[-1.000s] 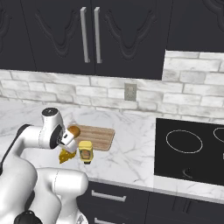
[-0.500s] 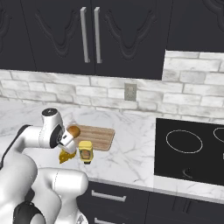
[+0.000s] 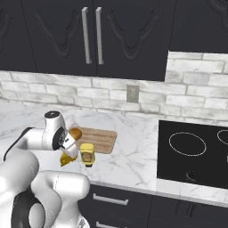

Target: Retrieve the reheated potato from the microwave, then place the potato, cheese, and condiment on the cutting board.

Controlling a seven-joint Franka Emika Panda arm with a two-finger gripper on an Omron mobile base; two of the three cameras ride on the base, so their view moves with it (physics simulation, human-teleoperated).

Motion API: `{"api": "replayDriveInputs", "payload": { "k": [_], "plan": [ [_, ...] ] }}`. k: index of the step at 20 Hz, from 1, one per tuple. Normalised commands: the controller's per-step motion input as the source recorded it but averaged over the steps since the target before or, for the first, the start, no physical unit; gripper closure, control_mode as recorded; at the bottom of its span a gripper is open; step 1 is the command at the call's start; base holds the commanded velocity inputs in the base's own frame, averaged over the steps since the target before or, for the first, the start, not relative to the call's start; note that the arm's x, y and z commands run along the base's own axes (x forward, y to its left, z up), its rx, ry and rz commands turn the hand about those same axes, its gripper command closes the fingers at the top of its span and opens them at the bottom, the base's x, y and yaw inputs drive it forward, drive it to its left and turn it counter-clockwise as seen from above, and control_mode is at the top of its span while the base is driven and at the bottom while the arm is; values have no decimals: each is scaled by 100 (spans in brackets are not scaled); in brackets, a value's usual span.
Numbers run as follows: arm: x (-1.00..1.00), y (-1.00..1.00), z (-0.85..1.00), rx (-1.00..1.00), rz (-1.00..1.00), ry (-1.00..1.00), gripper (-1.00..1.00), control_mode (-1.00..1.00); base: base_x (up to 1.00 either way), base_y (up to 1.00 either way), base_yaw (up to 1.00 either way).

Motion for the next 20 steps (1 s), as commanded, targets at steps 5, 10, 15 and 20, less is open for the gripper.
{"api": "replayDriveInputs", "payload": {
  "k": [5, 10, 15, 20],
  "plan": [
    [2, -14, -30, 0, -3, 0, -100, -100, 0, 0, 0],
    [1, -12, -35, 0, 0, 0, -100, -100, 0, 0, 0],
    [4, -4, -35, 0, 0, 0, -100, -100, 0, 0, 0],
    [2, 0, -34, 0, 0, 0, -100, -100, 0, 0, 0]
  ]
}}
